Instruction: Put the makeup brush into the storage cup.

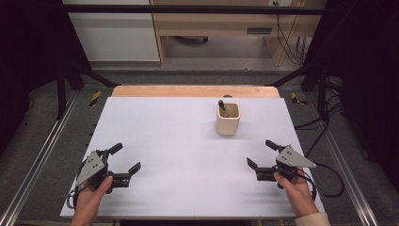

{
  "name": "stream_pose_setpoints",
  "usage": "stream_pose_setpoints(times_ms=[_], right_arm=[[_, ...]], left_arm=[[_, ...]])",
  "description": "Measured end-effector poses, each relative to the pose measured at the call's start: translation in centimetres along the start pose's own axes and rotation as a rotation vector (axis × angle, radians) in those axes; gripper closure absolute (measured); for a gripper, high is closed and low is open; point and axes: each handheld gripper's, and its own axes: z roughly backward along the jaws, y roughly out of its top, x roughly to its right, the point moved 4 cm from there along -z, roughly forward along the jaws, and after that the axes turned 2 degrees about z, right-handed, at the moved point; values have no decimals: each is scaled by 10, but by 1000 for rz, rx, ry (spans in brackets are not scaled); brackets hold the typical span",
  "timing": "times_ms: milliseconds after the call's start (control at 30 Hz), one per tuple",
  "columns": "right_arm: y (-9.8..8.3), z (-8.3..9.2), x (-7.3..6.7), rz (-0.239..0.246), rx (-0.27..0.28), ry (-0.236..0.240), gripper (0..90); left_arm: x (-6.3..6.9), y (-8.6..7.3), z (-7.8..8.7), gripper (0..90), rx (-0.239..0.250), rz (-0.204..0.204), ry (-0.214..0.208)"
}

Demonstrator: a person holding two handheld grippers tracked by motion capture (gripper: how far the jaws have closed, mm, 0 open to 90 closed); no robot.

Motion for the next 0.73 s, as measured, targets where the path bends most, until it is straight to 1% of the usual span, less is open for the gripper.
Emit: stream_pose_setpoints(times_ms=[67, 167, 333, 367, 400, 500, 633, 667, 733], right_arm=[[-1, 1, 0, -2, 6, -2, 49], [-4, 1, 0, -19, 13, -8, 49], [-9, 2, -2, -12, 13, -16, 50], [-10, 2, -2, -11, 15, -18, 50], [-11, 2, -2, -16, 13, -17, 49], [-16, 1, -4, -9, 6, -8, 48], [-19, -1, -8, -18, 10, 9, 48], [-20, -1, -9, -25, 8, 13, 48], [-21, -3, -11, -22, 6, 21, 48]], left_arm=[[-3, 0, 3, 30, 0, -2, 6], [-5, -1, 7, 29, 6, 9, 12], [-7, -4, 8, 30, -8, 3, 13], [-7, -4, 8, 30, -8, 9, 11], [-7, -5, 8, 30, -11, 9, 11], [-8, -7, 6, 30, -13, 19, 13], [-7, -9, 3, 29, -23, 24, 4], [-7, -10, 2, 29, -28, 23, 3], [-5, -11, 0, 29, -39, 17, -2]])
